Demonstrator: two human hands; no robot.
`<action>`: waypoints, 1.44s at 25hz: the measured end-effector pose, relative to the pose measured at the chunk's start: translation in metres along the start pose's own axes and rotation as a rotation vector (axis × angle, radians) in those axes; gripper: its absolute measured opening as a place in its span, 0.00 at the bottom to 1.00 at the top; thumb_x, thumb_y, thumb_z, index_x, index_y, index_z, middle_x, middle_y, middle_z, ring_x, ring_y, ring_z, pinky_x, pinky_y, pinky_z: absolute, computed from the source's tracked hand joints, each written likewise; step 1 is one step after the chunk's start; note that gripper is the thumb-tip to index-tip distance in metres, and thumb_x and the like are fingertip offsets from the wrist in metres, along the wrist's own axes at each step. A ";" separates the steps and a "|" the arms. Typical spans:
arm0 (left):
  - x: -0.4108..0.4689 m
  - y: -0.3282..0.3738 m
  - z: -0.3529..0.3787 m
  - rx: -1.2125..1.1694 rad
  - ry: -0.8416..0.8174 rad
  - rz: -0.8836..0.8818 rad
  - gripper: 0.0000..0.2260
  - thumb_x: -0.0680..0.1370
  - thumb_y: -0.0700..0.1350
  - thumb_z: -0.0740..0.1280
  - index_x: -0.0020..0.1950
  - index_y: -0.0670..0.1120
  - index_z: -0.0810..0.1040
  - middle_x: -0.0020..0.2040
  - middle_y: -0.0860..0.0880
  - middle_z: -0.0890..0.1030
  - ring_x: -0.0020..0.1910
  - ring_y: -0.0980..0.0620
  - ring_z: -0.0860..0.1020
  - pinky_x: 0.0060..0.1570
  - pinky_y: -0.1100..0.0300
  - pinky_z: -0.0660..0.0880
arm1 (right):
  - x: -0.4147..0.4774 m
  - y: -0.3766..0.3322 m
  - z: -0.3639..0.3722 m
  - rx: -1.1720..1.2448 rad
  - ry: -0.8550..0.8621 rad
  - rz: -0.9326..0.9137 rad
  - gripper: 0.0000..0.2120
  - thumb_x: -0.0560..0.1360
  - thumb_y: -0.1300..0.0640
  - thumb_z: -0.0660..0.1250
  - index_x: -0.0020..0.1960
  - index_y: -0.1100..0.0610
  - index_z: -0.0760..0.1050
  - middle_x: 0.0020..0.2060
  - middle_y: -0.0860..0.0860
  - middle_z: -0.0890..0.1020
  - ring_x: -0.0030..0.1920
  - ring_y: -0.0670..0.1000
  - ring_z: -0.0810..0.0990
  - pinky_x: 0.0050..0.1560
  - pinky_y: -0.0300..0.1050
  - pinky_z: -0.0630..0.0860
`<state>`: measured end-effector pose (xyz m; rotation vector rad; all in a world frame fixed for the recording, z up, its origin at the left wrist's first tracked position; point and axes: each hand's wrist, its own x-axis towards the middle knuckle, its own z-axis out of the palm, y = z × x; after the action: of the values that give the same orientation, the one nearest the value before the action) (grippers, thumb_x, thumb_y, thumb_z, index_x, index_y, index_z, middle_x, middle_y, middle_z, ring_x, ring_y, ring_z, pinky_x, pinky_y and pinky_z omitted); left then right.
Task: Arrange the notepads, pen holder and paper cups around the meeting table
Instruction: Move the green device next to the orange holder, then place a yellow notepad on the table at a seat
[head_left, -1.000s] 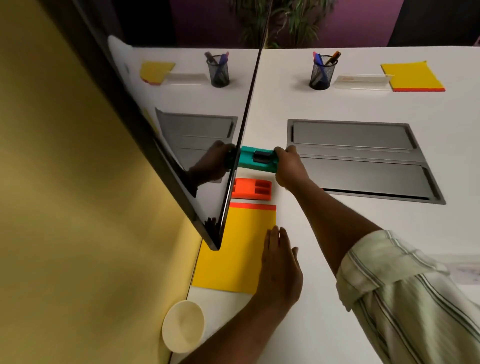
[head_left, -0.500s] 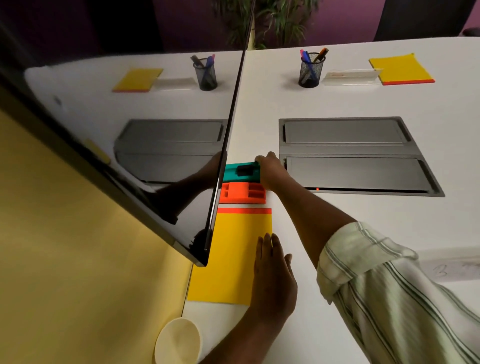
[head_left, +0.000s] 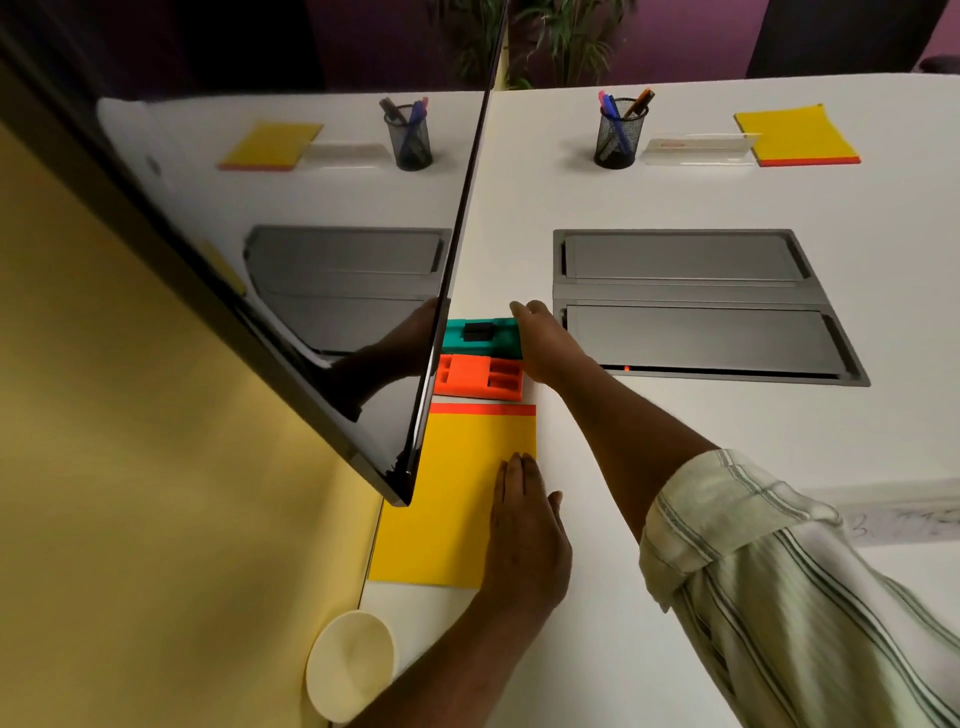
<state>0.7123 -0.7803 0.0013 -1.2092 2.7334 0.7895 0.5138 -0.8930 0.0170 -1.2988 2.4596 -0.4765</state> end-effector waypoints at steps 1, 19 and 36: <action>0.001 0.001 -0.001 0.021 0.070 0.010 0.19 0.76 0.53 0.63 0.58 0.40 0.81 0.55 0.44 0.83 0.53 0.46 0.83 0.50 0.58 0.78 | -0.008 0.000 -0.002 0.001 0.032 0.004 0.33 0.72 0.68 0.68 0.73 0.58 0.59 0.68 0.59 0.66 0.65 0.58 0.71 0.60 0.51 0.75; -0.063 0.041 0.011 -0.003 0.026 0.016 0.22 0.83 0.44 0.53 0.75 0.38 0.57 0.75 0.42 0.62 0.75 0.46 0.59 0.74 0.57 0.60 | -0.213 0.037 0.005 0.082 0.153 0.169 0.14 0.79 0.62 0.60 0.64 0.63 0.70 0.60 0.58 0.75 0.62 0.58 0.71 0.58 0.51 0.73; -0.082 0.118 0.040 -0.169 -0.122 0.202 0.18 0.82 0.45 0.55 0.69 0.36 0.65 0.69 0.40 0.69 0.70 0.43 0.65 0.70 0.53 0.63 | -0.337 0.107 -0.013 -0.023 0.344 0.434 0.12 0.77 0.58 0.64 0.58 0.63 0.74 0.54 0.58 0.79 0.54 0.60 0.76 0.51 0.53 0.76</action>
<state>0.6796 -0.6395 0.0380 -0.8822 2.7639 1.0966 0.6109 -0.5526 0.0241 -0.6941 2.9278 -0.5939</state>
